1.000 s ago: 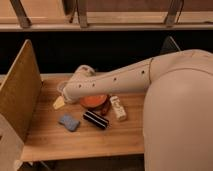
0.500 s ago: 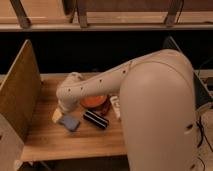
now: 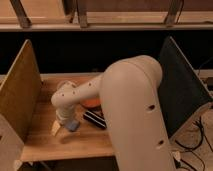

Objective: Place the white sponge in the ceramic cup

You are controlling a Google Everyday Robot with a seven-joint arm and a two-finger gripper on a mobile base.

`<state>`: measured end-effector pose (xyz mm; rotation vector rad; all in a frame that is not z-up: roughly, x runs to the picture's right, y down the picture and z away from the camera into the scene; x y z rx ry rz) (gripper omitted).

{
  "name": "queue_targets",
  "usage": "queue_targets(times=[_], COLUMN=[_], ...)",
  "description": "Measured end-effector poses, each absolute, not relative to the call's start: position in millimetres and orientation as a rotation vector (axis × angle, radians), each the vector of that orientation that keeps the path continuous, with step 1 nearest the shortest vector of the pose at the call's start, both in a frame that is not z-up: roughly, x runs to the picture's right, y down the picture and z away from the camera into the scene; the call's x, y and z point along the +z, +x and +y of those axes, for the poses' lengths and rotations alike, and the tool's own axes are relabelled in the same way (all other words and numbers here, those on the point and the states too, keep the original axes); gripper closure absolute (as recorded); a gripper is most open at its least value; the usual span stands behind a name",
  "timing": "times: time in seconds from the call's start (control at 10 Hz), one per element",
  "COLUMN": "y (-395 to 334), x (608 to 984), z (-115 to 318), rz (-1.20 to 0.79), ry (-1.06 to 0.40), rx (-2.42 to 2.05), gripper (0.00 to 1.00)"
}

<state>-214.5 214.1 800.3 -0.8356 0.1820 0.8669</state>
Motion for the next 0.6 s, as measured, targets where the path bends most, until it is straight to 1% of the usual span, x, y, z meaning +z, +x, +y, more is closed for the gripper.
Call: queue_targets(times=[0.4, 0.6], y=[-212, -224], x=[828, 840], z=[184, 180], rz=[0.245, 0.255], ry=[-0.723, -0.699], rx=[0.868, 0.849], gripper=[0.20, 0.20])
